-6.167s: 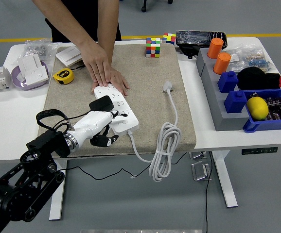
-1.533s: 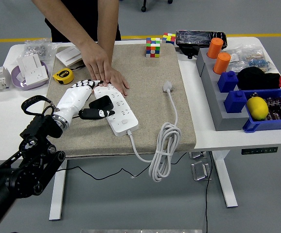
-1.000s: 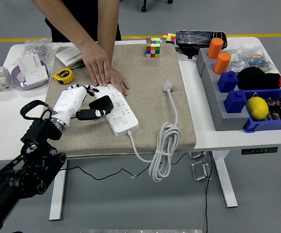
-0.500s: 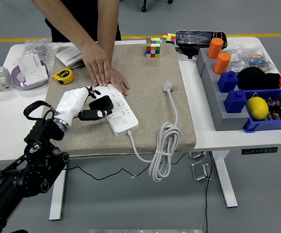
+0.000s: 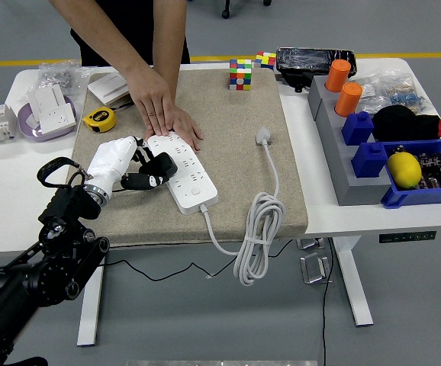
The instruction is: Pick up the plug,place it near the board,insert it into the board,press the button
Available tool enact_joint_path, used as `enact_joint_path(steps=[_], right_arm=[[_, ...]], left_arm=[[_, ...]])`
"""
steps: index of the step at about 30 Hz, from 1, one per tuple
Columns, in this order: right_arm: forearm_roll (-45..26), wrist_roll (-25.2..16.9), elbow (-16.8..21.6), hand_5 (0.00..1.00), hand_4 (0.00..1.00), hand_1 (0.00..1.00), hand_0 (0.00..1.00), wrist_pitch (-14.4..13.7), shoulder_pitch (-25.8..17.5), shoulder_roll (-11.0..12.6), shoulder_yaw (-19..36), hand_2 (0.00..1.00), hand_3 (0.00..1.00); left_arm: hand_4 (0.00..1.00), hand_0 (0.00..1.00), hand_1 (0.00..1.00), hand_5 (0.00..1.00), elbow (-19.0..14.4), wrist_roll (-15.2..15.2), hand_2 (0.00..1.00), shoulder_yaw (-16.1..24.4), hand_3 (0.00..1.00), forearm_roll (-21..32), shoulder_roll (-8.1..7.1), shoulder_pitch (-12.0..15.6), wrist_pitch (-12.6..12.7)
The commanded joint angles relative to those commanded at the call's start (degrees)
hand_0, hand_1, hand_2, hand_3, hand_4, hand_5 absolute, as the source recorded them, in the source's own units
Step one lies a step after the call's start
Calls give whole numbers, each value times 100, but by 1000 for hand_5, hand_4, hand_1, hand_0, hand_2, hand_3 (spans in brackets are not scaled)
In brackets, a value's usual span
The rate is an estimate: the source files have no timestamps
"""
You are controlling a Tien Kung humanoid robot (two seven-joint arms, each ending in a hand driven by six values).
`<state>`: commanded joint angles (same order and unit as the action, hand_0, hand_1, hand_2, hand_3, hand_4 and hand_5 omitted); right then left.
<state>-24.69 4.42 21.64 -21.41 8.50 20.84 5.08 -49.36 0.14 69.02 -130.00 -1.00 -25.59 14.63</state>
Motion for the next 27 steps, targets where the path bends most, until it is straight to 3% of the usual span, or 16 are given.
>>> enact_joint_path(steps=[10,11,16,17,22,23,27], right_arm=[[5,3,-2,998,998,852,849,0,1,0,-1,819,820],[3,3,-3,998,998,852,849,-1,-2,0,-4,819,821],[-4,2,-4,998,998,852,849,-4,-15,-1,-18,819,821],[-5,2,-4,998,998,852,849,-4,-17,0,-19,819,821],[-5,-1,-2,998,998,852,849,-5,-22,1,-19,819,821],[-6,-2,-2,998,998,852,849,-4,-26,0,-18,819,821],[-5,-3,1,998,998,852,849,-3,-36,-6,-17,819,821]], left_arm=[[885,458,439,286,88,13,411,32,420,0,35,-21,-9],[735,429,387,176,91,20,395,35,413,0,35,-19,-2],[735,429,387,176,57,37,395,39,413,0,30,2,3],[625,421,365,123,49,38,367,43,365,0,31,5,-7],[625,421,365,123,-64,43,367,112,365,0,28,53,-72],[562,423,371,129,-88,42,354,132,319,0,30,63,-87],[562,423,371,129,-171,53,354,264,319,0,38,100,-137]])
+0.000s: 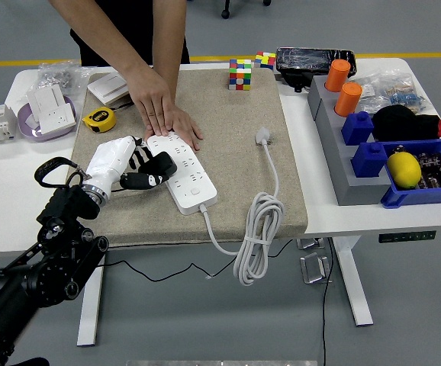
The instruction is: Pick up the plug,place it near the board,insert it into the board,press the button
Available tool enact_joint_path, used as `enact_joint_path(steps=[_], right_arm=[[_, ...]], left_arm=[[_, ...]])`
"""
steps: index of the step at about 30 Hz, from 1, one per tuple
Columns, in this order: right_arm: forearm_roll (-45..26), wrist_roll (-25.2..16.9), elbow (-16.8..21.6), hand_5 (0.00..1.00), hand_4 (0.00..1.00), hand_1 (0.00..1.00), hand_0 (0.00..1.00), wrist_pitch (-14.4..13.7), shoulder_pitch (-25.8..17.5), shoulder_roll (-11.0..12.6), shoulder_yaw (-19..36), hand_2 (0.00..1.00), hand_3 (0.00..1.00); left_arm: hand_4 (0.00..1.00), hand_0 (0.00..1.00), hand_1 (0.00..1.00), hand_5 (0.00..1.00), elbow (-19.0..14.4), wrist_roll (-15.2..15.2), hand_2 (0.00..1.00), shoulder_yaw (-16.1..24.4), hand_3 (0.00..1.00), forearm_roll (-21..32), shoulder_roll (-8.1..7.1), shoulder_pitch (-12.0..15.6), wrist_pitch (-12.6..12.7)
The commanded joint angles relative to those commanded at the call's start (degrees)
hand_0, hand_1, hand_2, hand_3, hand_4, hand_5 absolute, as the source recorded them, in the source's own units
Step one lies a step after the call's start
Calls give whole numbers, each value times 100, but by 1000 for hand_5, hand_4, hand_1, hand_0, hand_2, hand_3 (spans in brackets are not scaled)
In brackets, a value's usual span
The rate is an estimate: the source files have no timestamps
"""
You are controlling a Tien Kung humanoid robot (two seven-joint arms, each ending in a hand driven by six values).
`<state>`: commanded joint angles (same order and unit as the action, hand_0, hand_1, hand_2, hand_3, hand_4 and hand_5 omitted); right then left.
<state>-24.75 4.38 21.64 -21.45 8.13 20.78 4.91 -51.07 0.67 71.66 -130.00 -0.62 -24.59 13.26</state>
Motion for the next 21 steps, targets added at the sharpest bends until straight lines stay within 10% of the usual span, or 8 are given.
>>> enact_joint_path(steps=[21], right_arm=[[0,5,0,998,998,852,849,5,-15,-1,20,819,821]], left_arm=[[488,422,363,132,-567,36,347,843,302,0,-195,193,-203]])
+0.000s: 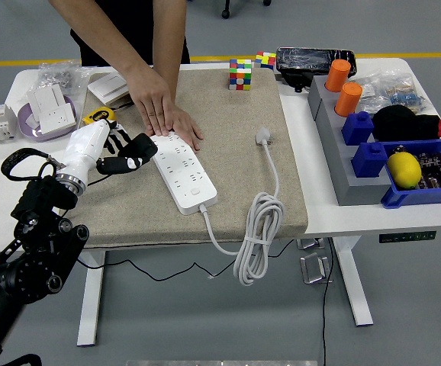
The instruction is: Pick up the plug,place it near the board,insert it into the board,press the button
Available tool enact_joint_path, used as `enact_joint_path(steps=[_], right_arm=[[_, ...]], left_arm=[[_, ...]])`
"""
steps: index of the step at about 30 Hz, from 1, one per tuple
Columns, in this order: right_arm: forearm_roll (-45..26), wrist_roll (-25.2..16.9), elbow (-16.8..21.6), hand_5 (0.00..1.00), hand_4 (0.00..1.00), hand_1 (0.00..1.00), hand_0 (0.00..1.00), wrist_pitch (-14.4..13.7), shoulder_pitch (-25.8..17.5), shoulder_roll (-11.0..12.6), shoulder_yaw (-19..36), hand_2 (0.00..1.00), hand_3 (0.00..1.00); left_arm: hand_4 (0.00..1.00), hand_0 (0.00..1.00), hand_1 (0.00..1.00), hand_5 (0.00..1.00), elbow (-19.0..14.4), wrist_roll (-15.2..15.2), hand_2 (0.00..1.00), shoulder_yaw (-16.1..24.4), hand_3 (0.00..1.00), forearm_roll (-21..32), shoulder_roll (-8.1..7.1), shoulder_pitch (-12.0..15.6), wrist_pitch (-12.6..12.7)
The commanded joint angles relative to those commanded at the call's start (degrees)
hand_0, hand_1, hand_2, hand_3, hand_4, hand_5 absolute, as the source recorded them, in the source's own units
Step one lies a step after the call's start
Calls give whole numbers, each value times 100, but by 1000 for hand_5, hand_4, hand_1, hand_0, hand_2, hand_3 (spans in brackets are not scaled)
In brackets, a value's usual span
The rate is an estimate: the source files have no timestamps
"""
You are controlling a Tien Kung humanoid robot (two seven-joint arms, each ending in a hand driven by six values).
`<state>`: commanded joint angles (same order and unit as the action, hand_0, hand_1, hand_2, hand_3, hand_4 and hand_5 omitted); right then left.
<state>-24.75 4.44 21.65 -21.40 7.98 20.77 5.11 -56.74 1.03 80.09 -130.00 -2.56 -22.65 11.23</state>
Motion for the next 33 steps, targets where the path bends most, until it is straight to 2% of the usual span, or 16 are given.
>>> enact_joint_path(steps=[3,8,22,23,28,29,33], right_arm=[[7,0,1,998,998,852,849,-1,3,3,13,819,821],[6,1,2,998,998,852,849,3,5,3,23,818,821],[19,6,12,998,998,852,849,10,30,14,33,818,820],[21,5,12,998,998,853,849,10,29,13,32,819,821],[29,4,14,998,998,853,849,9,26,11,25,819,821],[30,3,14,998,998,852,849,9,24,10,23,819,821],[29,6,14,998,998,852,849,10,13,12,10,819,821]], left_arm=[[488,422,363,132,51,9,347,59,302,0,-86,17,18],[493,421,360,138,334,27,340,177,304,0,-187,80,71],[521,421,362,164,580,148,341,140,314,0,-161,193,98],[887,458,492,300,597,176,439,154,409,0,-152,183,64],[887,458,492,300,636,249,439,162,409,0,-144,163,-28],[998,499,651,441,640,257,628,166,561,0,-144,166,-34],[998,499,651,441,633,269,628,172,561,0,-146,178,-71]])
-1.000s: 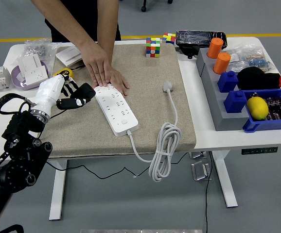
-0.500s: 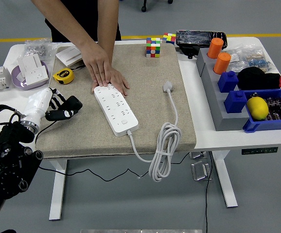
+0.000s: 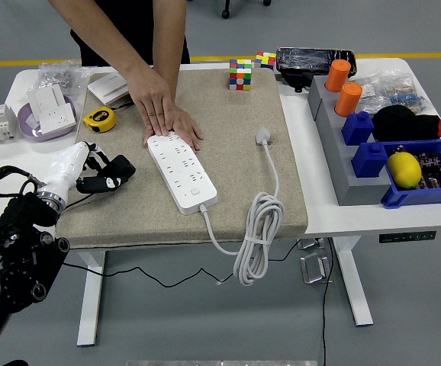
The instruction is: Pick up the plug,place it near the board,insert it into the board,press the button
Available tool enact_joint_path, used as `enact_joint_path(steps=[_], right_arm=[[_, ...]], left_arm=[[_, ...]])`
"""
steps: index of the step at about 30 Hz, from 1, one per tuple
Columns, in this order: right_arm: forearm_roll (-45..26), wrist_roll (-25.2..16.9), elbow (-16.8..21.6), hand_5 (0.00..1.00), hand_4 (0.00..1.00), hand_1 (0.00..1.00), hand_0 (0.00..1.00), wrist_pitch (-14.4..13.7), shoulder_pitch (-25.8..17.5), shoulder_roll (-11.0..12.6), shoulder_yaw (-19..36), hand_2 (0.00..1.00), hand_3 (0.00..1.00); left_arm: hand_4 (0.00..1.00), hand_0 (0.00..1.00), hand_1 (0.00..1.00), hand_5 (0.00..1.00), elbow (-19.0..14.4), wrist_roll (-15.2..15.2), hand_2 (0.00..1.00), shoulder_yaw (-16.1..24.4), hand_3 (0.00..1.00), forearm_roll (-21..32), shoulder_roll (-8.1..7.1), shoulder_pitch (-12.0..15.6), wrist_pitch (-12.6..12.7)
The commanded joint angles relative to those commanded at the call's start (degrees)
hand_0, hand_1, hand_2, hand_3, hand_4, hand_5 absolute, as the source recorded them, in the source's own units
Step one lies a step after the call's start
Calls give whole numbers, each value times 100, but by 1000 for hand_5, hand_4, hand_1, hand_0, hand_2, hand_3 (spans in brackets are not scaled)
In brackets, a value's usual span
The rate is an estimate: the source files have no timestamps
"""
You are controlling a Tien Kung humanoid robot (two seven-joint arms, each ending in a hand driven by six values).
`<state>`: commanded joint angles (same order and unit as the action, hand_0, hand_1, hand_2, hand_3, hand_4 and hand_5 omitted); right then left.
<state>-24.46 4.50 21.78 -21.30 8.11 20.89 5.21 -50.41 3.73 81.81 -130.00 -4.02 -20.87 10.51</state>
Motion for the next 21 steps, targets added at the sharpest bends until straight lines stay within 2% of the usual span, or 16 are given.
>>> enact_joint_path(steps=[1,2,7,8,10,13,14,19,20,21], right_arm=[[-3,0,-1,998,998,852,849,-1,-4,0,-2,819,821],[-4,1,-1,998,998,852,849,0,-7,0,-5,819,821],[-4,2,0,998,998,852,849,0,-9,-1,-10,819,821],[0,4,0,998,998,852,849,-1,-9,-3,-9,819,821],[10,10,2,998,998,852,849,-1,-10,-5,-9,819,821],[17,12,1,998,998,852,849,0,-12,-12,-3,819,821],[20,12,2,998,998,852,851,0,-13,-14,0,820,821],[27,13,1,998,998,852,851,0,-24,-30,5,820,821],[31,14,0,998,998,852,851,0,-25,-34,9,820,821],[33,14,0,998,998,854,851,-1,-26,-38,13,820,821]], left_arm=[[998,499,651,441,-6,2,628,12,561,0,0,3,-23],[998,580,751,562,-10,5,721,17,727,0,-2,4,-41],[998,580,751,562,-13,21,721,19,727,0,-20,5,-83],[998,613,771,570,-15,21,738,14,747,0,-23,6,-90],[998,613,771,570,-25,27,738,8,747,0,-25,13,-88],[998,613,771,570,-136,58,738,56,747,0,-12,56,-93],[998,766,862,820,-204,83,830,85,823,0,-4,79,-100],[998,766,862,820,-651,213,830,272,823,0,41,203,-165],[998,874,932,998,-785,221,910,326,881,50,59,240,-199],[998,874,932,998,-921,225,910,370,881,218,77,278,-234]])
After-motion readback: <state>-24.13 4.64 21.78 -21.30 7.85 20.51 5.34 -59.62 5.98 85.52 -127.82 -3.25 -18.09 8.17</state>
